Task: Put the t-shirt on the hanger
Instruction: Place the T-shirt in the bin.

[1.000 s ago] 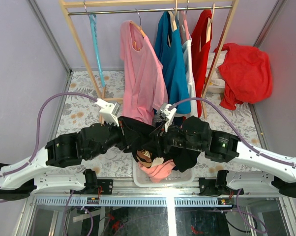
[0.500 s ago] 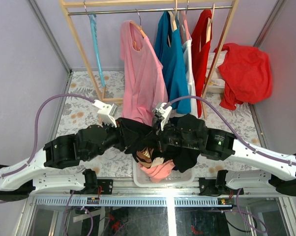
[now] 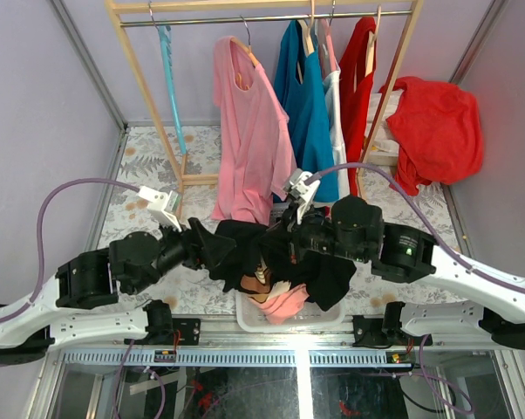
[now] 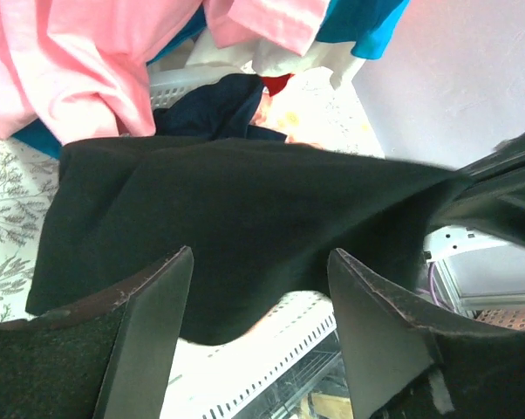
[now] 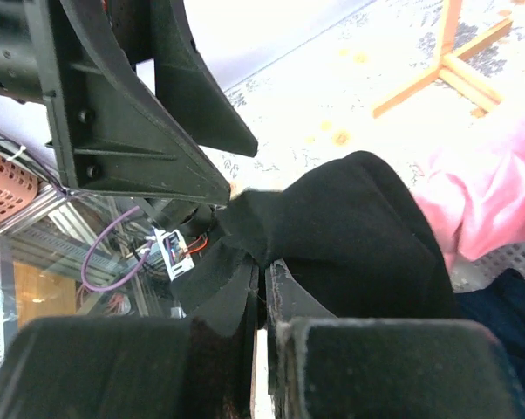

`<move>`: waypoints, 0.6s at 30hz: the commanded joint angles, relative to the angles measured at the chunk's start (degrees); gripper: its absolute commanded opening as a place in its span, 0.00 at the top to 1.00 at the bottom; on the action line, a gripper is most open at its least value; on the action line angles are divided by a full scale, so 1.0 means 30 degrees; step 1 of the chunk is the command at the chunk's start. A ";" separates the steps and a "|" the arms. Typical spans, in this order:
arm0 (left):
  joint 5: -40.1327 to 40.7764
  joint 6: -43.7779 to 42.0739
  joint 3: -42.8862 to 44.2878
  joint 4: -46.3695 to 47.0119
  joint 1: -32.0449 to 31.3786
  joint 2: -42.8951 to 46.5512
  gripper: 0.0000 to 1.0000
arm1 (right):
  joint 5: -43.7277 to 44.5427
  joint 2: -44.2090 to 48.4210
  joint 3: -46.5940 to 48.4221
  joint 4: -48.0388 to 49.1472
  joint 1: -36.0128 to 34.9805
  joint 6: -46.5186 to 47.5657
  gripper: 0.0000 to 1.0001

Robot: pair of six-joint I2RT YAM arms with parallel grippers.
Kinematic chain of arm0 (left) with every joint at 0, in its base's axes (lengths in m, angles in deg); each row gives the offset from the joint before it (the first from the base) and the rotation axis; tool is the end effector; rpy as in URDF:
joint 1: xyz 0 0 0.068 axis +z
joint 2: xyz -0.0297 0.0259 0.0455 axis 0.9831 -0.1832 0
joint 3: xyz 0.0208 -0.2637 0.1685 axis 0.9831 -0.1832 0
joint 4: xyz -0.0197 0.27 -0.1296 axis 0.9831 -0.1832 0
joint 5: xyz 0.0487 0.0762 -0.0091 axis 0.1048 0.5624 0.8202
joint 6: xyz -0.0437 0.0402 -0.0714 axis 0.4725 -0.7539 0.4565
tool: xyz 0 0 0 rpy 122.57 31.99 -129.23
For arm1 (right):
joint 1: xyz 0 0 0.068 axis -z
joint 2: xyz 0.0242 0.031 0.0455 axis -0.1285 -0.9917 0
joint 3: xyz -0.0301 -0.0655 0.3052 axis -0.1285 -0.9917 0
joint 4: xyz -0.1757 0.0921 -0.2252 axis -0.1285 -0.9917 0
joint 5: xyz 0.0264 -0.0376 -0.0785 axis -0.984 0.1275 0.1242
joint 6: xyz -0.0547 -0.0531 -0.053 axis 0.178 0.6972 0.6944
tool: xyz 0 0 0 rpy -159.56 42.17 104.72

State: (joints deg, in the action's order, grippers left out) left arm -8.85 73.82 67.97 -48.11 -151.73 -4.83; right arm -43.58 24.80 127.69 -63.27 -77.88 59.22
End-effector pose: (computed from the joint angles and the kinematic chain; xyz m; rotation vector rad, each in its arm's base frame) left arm 0.0841 -0.1331 0.4277 0.1574 1.9723 -0.8952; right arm 0.1022 0.2796 0.4737 -0.7672 1.6787 1.1146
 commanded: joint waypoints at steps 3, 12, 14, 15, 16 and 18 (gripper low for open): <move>0.0776 0.1208 -0.1386 -0.1167 0.0070 0.1696 0.35 | 0.1804 0.1067 0.2641 -0.0608 -0.0026 0.1593 1.00; 0.0041 0.2056 -0.3072 -0.1100 0.0094 0.2272 0.34 | 0.3053 0.1282 0.4911 -0.1710 -0.0026 0.2961 1.00; -0.0123 0.2226 -0.3415 -0.0933 0.0080 0.2173 0.34 | 0.3179 0.1201 0.5547 -0.1930 -0.0026 0.3240 1.00; -0.0149 0.2339 -0.3563 -0.0891 0.0082 0.2154 0.34 | 0.3227 0.1177 0.5893 -0.2044 -0.0048 0.3408 1.00; -0.0171 0.2460 -0.3710 -0.0908 0.0089 0.2124 0.34 | 0.3299 0.1148 0.6222 -0.2164 -0.0028 0.3536 1.00; -0.0232 0.2687 -0.3928 -0.0896 0.0095 0.2228 0.33 | 0.3384 0.1077 0.6898 -0.2416 -0.0027 0.3801 1.00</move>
State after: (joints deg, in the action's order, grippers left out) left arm -9.24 79.50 57.57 -51.78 -151.71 1.68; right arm -35.58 27.86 142.88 -71.60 -77.88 67.39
